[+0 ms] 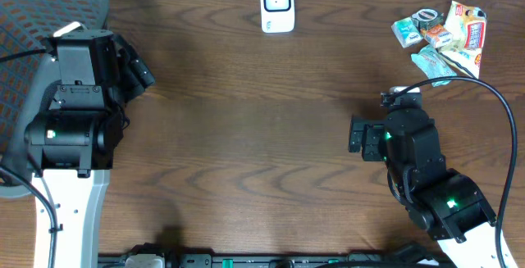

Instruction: Scan the item barcode

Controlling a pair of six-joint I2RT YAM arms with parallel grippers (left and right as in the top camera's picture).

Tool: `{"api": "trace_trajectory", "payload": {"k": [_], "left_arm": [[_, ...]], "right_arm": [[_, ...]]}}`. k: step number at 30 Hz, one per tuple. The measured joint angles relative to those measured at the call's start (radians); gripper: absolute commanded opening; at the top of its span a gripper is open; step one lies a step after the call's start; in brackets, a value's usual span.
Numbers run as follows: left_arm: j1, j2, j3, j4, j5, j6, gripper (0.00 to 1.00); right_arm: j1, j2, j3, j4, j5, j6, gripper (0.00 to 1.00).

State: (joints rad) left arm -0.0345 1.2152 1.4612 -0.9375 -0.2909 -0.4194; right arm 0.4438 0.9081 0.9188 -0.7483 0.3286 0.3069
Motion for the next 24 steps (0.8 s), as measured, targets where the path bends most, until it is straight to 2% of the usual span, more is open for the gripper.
{"api": "trace_trajectory", "payload": {"k": [16,24], "left_arm": [[0.0,0.0,0.0,0.0,0.0,0.0,0.98],[0.0,0.0,0.0,0.0,0.0,0.0,0.98]], "right_arm": [[-0.003,0.0,0.0,-0.005,0.0,0.0,0.99],[-0.083,-0.057,-0.032,-0.011,-0.045,-0.005,0.99]]}}
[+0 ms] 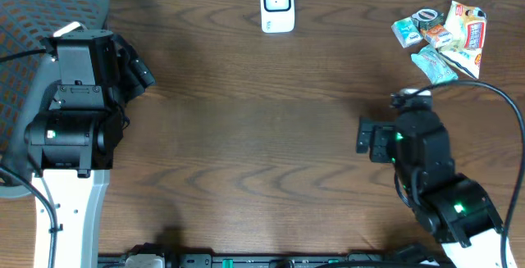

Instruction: Scan the item barcode

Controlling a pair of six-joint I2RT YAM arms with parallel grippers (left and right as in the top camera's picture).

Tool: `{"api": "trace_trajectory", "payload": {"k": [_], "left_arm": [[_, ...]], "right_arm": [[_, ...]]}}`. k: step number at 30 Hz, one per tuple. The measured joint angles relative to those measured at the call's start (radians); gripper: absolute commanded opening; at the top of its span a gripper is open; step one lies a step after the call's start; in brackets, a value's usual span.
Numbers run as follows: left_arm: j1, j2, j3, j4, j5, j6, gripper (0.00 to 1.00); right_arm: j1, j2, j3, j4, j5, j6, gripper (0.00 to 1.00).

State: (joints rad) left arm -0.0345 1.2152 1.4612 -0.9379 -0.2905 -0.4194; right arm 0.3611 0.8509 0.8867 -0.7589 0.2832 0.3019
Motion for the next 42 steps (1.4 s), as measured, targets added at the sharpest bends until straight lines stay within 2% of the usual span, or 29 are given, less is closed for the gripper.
{"api": "trace_trajectory", "payload": {"k": [4,12,22,33,42], "left_arm": [[0.0,0.0,0.0,0.0,0.0,0.0,0.98],[0.0,0.0,0.0,0.002,0.0,0.0,0.98],[0.0,0.0,0.0,0.001,0.0,0.0,0.98],[0.0,0.0,0.0,0.001,0.0,0.0,0.98],[0.0,0.0,0.0,0.0,0.0,0.0,0.98]], "right_arm": [[-0.042,-0.091,-0.068,0.031,-0.035,-0.029,0.99],[-0.163,-0.348,-0.349,0.27,-0.102,-0.063,0.99],[-0.262,-0.665,-0.618,0.436,-0.152,-0.109,0.99],[-0.297,-0.787,-0.814,0.73,-0.192,-0.109,0.99],[-0.344,-0.834,-0.878,0.755,-0.205,-0.109,0.99]]}}
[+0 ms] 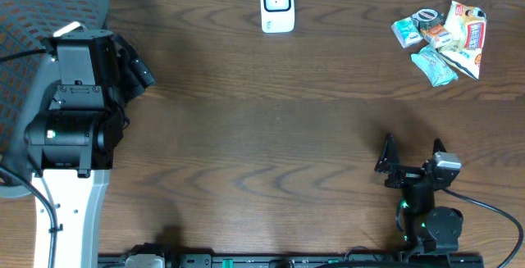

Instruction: Scan the item barcode

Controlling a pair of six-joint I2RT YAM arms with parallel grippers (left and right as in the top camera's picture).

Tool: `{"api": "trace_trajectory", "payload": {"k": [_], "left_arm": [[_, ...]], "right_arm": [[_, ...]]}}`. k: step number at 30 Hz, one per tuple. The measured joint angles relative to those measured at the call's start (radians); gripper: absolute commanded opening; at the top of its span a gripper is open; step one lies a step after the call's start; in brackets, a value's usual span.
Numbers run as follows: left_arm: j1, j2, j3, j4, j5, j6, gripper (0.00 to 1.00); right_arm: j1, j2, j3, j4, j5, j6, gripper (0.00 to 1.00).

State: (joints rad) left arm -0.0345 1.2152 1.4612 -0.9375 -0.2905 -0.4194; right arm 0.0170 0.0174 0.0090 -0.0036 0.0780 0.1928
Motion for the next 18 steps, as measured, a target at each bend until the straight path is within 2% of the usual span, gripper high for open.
{"api": "trace_trajectory", "payload": {"k": [7,18], "left_arm": [[0.0,0.0,0.0,0.0,0.0,0.0,0.98],[0.0,0.0,0.0,0.0,0.0,0.0,0.97]], "right_arm": [[-0.003,-0.005,-0.001,-0.062,-0.006,-0.023,0.99],[-0.003,-0.005,-0.001,-0.068,-0.065,-0.194,0.99]]}}
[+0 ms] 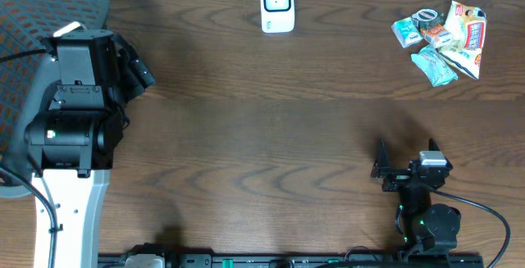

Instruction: Scan the item barcode

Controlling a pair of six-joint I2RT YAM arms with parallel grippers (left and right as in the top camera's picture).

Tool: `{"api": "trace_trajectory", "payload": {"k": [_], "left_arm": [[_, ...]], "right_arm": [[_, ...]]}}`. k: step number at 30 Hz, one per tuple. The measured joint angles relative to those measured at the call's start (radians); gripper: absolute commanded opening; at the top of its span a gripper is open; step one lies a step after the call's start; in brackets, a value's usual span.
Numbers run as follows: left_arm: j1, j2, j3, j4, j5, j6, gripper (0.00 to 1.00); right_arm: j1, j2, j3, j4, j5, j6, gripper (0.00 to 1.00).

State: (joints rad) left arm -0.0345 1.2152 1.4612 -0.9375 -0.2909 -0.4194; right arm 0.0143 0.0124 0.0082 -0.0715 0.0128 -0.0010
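Observation:
A white barcode scanner (pixel 277 4) stands at the far edge of the table, in the middle. A heap of small packaged items (pixel 441 32) lies at the far right corner, among them a teal packet (pixel 435 65) and a red-and-white pouch (pixel 467 29). My right gripper (pixel 381 160) is folded back low at the near right edge, far from the heap and holding nothing that I can see. My left gripper (pixel 141 73) rests at the far left, also with nothing visible in it. From overhead, neither gripper's jaw state can be made out.
A grey mesh chair (pixel 33 22) sits behind the left arm's base (pixel 70 129). A black cable (pixel 484 219) loops beside the right arm. The brown wooden table (pixel 262 137) spans the view.
The right arm has shifted slightly left at the near edge, staying folded back. The left arm, scanner and items are unchanged.
The right arm was stretched over the right middle of the table, its gripper facing left, below the item heap. Then it was a little further right. Later it stood folded back at the near right edge, where it still is. No item has moved.

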Motion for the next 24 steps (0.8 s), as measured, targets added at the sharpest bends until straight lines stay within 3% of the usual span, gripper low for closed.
{"api": "trace_trajectory", "payload": {"k": [24], "left_arm": [[0.0,0.0,0.0,0.0,0.0,0.0,0.98]], "right_arm": [[0.029,0.0,0.0,-0.001,0.002,-0.003,0.99]]}}
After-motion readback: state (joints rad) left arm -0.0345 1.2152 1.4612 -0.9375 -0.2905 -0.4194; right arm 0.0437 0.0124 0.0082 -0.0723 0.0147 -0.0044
